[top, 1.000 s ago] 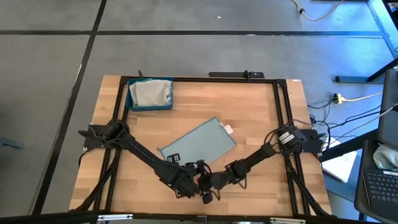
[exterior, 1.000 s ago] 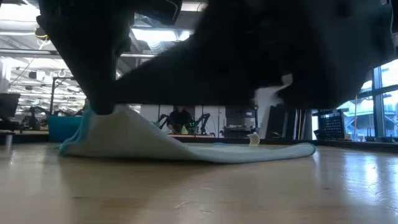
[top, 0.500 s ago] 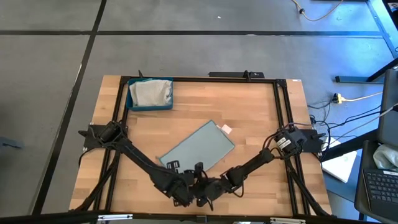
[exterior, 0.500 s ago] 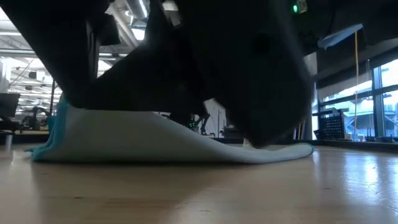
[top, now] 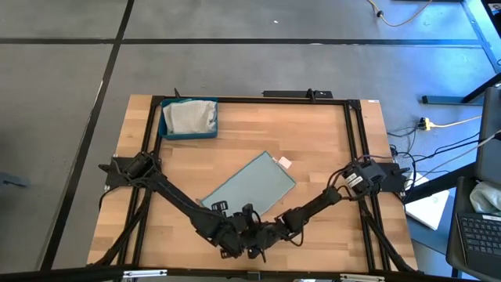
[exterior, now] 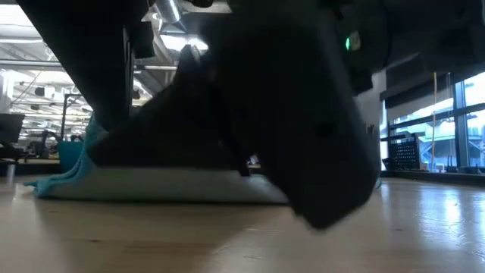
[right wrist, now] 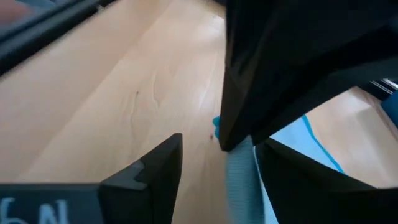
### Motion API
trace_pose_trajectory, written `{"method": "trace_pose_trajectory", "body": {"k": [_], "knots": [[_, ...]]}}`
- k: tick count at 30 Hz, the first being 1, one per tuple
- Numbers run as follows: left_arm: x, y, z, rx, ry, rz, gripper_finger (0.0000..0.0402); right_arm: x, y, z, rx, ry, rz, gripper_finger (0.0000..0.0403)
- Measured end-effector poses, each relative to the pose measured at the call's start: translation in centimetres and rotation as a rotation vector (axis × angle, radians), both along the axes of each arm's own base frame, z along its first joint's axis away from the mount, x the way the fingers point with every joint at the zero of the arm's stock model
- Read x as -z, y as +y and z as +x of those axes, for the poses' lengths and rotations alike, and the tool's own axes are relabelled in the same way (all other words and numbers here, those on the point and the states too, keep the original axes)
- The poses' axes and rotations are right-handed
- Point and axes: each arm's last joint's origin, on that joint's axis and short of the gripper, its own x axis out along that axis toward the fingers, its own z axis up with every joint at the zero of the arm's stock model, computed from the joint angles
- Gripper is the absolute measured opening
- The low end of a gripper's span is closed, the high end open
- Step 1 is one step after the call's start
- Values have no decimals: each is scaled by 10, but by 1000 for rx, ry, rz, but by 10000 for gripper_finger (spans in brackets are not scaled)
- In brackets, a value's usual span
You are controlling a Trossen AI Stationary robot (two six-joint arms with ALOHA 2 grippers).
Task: Fold microfiber towels
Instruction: Fold the light blue towel
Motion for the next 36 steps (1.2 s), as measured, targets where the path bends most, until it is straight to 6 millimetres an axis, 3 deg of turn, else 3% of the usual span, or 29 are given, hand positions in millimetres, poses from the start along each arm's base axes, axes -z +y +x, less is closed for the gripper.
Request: {"method": "trace_pose_trajectory", "body": {"k": [5,16,22,27,36], "knots": [[0,0,0,14,1,-1,1,7,0,1,2,2,-14,165],[0,-3,0,62,-7,-3,2,7,0,1,-14,-6,-60,11],[-5,-4,-9,149,39,31,23,9,1,0,-58,25,-54,12],[-32,0,-31,132,66,82,34,15,5,-4,-182,109,-23,6],[-80,2,-70,22,-219,397,25,9,22,-15,-235,106,-19,9]]}}
